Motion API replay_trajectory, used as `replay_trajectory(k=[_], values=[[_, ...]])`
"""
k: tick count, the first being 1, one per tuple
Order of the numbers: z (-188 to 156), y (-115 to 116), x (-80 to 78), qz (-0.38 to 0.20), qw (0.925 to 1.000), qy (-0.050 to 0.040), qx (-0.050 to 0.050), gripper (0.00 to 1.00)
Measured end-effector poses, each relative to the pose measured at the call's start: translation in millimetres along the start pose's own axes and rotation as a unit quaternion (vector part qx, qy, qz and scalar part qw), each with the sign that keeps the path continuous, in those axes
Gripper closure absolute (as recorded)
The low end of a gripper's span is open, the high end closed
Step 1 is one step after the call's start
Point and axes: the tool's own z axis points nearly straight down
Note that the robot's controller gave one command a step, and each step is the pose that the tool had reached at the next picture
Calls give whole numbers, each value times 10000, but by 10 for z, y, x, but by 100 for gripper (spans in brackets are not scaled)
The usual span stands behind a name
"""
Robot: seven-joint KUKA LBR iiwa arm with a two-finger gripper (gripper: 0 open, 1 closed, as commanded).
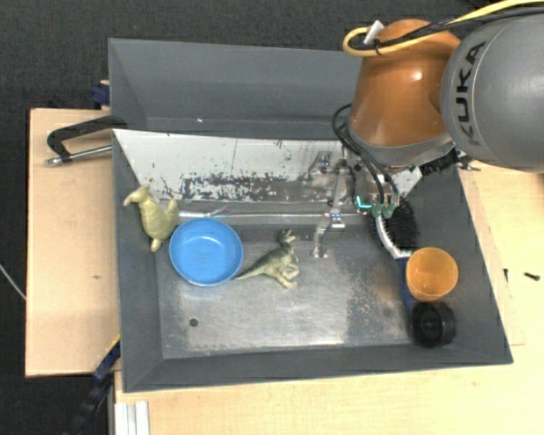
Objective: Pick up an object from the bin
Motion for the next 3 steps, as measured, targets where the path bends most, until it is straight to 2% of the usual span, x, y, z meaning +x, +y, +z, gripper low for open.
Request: replay_trajectory(k=[1,2,3], values=[[1144,185,149,-1356,9907,-98,-6,0],[1104,190,114,-1356,9906,-165,-6,100],[-182,38,31,-1087,9940,-113,10,100]])
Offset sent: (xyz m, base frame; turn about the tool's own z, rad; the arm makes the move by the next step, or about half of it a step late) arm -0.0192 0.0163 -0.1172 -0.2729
